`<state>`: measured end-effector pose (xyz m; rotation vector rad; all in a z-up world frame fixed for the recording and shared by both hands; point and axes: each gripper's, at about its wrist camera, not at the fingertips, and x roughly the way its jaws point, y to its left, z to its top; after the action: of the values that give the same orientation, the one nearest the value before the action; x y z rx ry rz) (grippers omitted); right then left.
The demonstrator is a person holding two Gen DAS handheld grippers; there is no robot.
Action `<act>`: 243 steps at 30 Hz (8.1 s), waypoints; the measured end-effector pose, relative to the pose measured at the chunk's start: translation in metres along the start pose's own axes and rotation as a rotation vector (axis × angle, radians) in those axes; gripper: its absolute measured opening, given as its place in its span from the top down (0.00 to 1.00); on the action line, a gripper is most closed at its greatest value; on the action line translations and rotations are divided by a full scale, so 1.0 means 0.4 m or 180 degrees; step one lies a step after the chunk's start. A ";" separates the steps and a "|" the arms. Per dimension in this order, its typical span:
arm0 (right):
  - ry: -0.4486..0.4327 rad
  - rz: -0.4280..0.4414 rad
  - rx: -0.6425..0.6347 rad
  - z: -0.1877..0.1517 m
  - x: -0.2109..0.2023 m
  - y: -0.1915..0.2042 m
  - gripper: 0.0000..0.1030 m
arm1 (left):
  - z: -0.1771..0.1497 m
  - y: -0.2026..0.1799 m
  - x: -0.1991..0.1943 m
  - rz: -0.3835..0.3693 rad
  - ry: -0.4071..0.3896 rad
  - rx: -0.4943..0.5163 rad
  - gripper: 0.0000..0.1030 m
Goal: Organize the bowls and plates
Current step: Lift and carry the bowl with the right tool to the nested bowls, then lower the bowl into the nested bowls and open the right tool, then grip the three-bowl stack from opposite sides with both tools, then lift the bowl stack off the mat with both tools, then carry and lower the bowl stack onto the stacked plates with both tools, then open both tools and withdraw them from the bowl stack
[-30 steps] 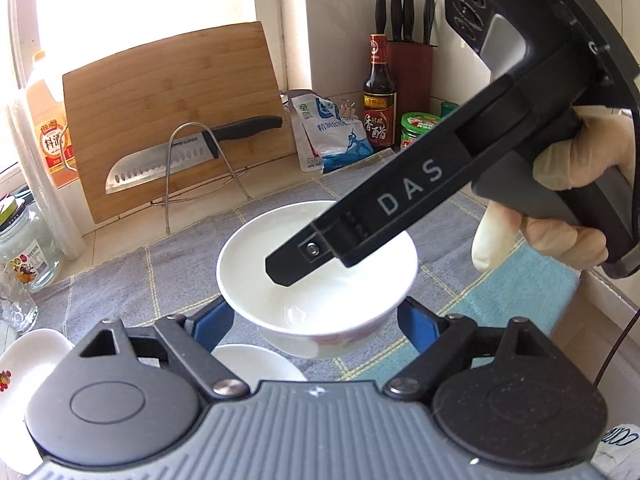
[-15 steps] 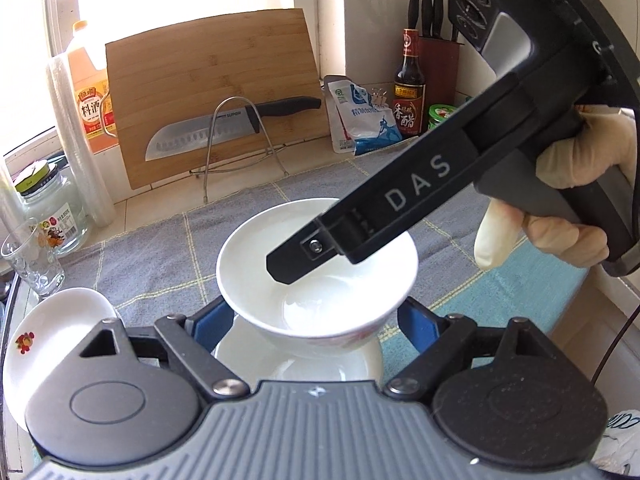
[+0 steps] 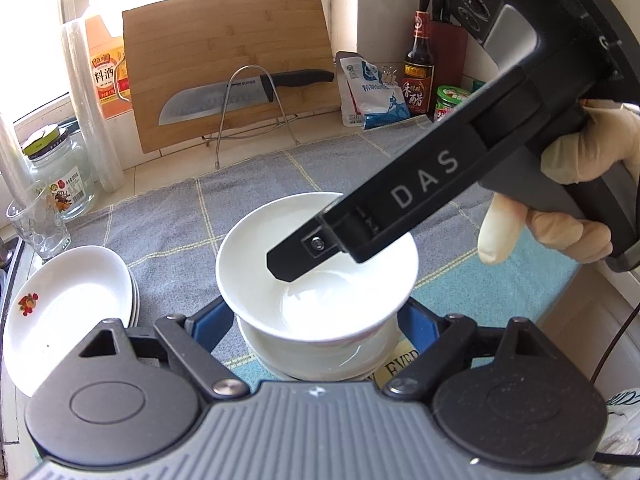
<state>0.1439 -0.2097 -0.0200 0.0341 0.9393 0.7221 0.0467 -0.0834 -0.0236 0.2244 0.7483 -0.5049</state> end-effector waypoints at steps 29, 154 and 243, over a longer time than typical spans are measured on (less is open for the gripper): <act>0.0082 -0.0052 0.0010 -0.025 0.019 -0.010 0.24 | 0.005 0.011 0.018 -0.0094 0.0159 0.0022 0.14; 0.0817 -0.0240 -0.1520 -0.096 0.108 0.059 0.17 | -0.012 0.183 0.154 -0.1700 0.0440 0.1668 0.22; -0.0221 -0.1198 -0.0102 0.027 0.086 0.344 0.00 | -0.143 0.359 -0.335 0.1283 -0.0570 -0.1254 0.01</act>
<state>0.0892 -0.0811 0.0066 -0.1420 0.8368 0.3845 0.0034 0.1090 0.0317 -0.0403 0.5928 0.0106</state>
